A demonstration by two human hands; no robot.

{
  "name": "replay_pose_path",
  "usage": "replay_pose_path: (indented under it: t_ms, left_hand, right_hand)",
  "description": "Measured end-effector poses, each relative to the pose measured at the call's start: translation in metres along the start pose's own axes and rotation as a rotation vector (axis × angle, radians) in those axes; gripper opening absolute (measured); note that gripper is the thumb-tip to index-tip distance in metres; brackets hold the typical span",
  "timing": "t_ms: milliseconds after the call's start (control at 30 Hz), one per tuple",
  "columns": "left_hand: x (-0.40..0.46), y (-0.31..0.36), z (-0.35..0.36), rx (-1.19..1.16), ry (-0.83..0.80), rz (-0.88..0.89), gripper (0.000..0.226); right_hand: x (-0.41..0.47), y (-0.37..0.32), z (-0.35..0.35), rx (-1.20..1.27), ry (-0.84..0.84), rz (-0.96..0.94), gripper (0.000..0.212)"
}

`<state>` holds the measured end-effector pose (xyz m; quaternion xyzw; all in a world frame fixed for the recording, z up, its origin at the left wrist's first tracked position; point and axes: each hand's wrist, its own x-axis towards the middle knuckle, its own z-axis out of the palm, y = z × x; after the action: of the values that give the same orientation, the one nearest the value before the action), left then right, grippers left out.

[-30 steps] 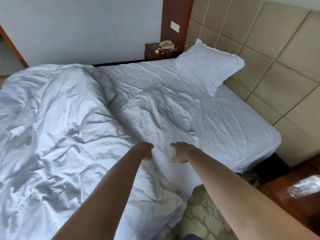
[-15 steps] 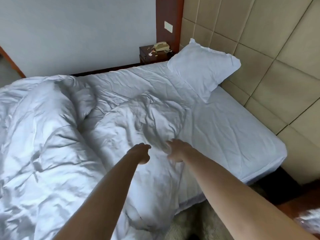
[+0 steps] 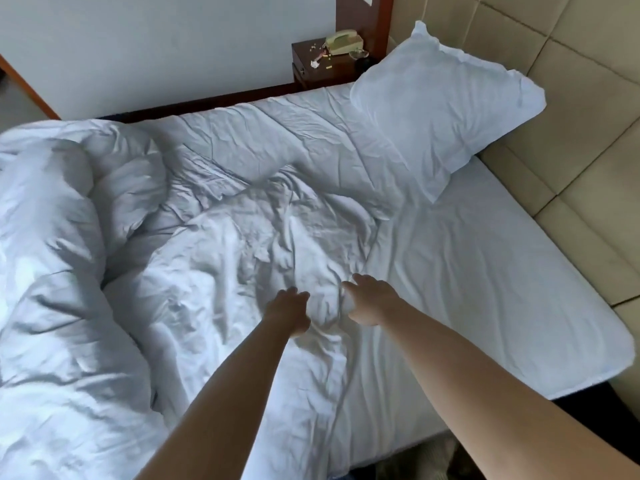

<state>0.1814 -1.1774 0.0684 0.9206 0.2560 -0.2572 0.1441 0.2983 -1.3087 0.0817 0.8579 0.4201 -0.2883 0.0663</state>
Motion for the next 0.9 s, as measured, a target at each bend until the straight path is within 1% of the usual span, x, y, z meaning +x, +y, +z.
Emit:
replay_pose_path:
  t_ms: [133, 200, 267, 400, 533, 600, 667, 733, 800, 833, 900]
  left_hand:
    - [0.074, 0.008, 0.002, -0.063, 0.027, -0.019, 0.059]
    - [0.111, 0.012, 0.007, -0.121, -0.002, -0.038, 0.070]
    - [0.146, 0.013, 0.016, -0.160, -0.065, -0.062, 0.086]
    - [0.201, 0.014, 0.036, -0.192, -0.168, -0.095, 0.114]
    - [0.236, 0.017, 0.054, -0.197, -0.197, -0.138, 0.128]
    - [0.250, 0.020, 0.061, -0.179, -0.225, -0.169, 0.127]
    - [0.262, 0.018, 0.069, -0.161, -0.237, -0.189, 0.120]
    - [0.270, 0.012, 0.073, -0.183, -0.147, -0.174, 0.102]
    - [0.270, 0.007, 0.067, -0.231, 0.012, -0.125, 0.078]
    - [0.267, 0.006, 0.061, -0.239, 0.067, -0.114, 0.071]
    - [0.261, 0.008, 0.046, -0.285, 0.118, -0.145, 0.069]
  right_hand:
    - [0.064, 0.028, 0.000, 0.068, -0.003, 0.046, 0.059]
    - [0.100, 0.039, 0.004, 0.138, -0.021, 0.083, 0.058]
    - [0.133, 0.050, 0.012, 0.154, -0.030, 0.102, 0.061]
    - [0.181, 0.066, 0.030, 0.010, 0.024, 0.055, 0.075]
    - [0.215, 0.076, 0.039, -0.095, 0.059, -0.044, 0.083]
    - [0.229, 0.077, 0.046, -0.024, 0.060, -0.031, 0.081]
    - [0.239, 0.079, 0.053, 0.068, 0.036, -0.013, 0.076]
    - [0.242, 0.082, 0.056, 0.080, -0.011, -0.041, 0.075]
    - [0.241, 0.085, 0.055, 0.095, -0.024, -0.053, 0.073]
    - [0.240, 0.085, 0.054, 0.156, -0.008, -0.033, 0.071]
    - [0.236, 0.077, 0.048, 0.439, 0.077, 0.104, 0.067]
